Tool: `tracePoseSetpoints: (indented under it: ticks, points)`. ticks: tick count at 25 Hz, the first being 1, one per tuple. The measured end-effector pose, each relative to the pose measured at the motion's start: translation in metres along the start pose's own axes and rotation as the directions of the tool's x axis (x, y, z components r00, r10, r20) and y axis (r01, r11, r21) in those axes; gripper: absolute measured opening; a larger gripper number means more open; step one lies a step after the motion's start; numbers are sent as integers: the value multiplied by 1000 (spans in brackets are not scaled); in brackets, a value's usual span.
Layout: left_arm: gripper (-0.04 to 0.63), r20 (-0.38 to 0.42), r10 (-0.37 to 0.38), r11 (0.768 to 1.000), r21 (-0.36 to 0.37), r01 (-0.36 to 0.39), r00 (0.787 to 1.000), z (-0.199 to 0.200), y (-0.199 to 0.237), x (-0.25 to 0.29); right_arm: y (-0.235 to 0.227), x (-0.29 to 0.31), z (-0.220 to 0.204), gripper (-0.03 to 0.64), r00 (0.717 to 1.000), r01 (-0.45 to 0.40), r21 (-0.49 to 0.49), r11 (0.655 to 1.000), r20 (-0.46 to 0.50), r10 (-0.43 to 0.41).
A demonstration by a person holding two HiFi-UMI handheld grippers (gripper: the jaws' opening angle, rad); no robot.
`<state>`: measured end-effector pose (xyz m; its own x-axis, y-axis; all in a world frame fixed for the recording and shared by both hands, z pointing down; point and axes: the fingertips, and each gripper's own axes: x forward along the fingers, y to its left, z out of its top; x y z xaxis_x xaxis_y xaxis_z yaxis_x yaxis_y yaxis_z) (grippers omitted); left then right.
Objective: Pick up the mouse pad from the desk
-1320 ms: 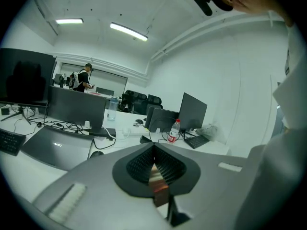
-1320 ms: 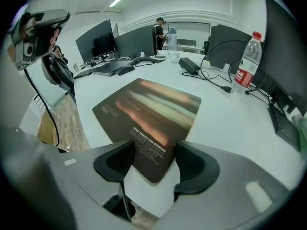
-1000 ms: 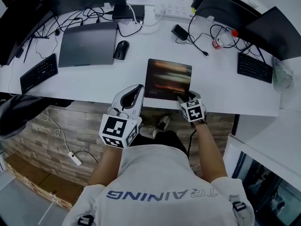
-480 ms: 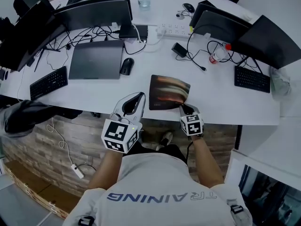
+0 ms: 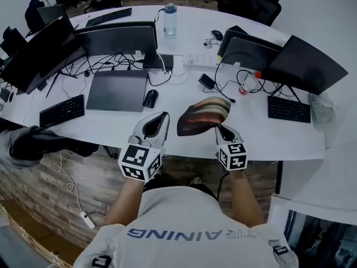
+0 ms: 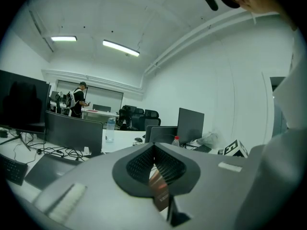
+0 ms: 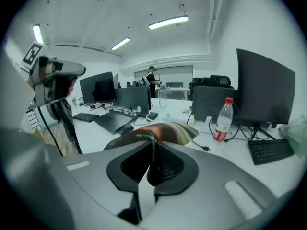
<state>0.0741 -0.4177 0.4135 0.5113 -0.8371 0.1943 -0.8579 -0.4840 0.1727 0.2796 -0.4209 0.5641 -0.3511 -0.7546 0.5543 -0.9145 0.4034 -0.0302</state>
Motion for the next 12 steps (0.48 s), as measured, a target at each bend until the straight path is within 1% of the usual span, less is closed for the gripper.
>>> tracePoseSetpoints:
  ticks: [3,6,9,12]
  points:
    - [0,34,2,1000,13,-3,999,17,2,0,-8,-19,45,48,995,13,16,1000,98,-14]
    - [0,63,5,1000,22,-7,998,33,3,-1,-17,-44,89,46,979,32,25,999,201,-37]
    - [0,88,12,1000,27,-14,996,45,5,-6,-23,-74,129,46,952,55,32,998,298,-62]
    - [0,110,15,999,31,-19,994,57,6,-9,-28,-104,165,46,914,75,38,996,398,-84]
